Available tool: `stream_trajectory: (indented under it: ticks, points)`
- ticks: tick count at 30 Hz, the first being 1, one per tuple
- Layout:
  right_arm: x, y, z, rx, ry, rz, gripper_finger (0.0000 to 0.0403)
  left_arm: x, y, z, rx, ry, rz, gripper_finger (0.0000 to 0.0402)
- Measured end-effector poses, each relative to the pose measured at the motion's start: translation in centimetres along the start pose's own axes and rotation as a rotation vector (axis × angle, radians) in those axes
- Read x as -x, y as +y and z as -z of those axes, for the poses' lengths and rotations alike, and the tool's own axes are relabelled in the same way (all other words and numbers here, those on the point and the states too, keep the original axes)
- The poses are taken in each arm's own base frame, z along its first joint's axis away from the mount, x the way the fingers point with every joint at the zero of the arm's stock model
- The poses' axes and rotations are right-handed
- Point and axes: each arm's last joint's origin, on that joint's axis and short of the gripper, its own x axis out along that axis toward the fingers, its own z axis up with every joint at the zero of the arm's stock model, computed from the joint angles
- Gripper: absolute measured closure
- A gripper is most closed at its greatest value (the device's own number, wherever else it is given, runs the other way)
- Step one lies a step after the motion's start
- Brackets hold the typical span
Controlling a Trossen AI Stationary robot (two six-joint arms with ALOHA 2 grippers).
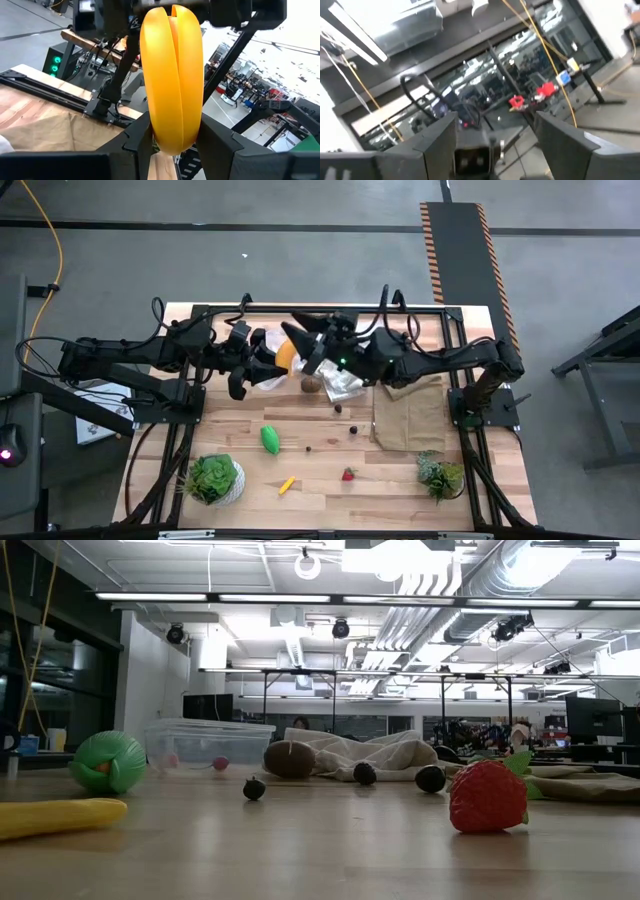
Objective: Pick and placing Produce into tupperware
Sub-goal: Put the yellow banana into the transparent bin
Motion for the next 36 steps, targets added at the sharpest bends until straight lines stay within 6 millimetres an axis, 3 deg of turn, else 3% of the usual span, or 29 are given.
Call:
stream_trajectory:
  ticks: [13,21,29,36]
  points:
    - [0.3,0.4,-3.4,0.079,-0.319,-0.039,0.0148,0.0,0.1,0.1,-0.018,0.009,-0.013,0.0280]
    - [0.4,0.5,-3.8,0.098,-0.355,-0.040,0.0148,0.9,3.0,-0.6,-0.003,0.038,-0.156,0.0280]
    - [0.1,0.1,-2.9,0.087,-0.259,0.010,0.0148,3.0,7.2,-0.7,-0.028,0.167,-0.372,0.0280]
    - [0.2,-2.6,-0.8,-0.004,0.171,0.181,0.0148,4.8,9.5,-0.3,-0.024,0.294,-0.452,0.0279]
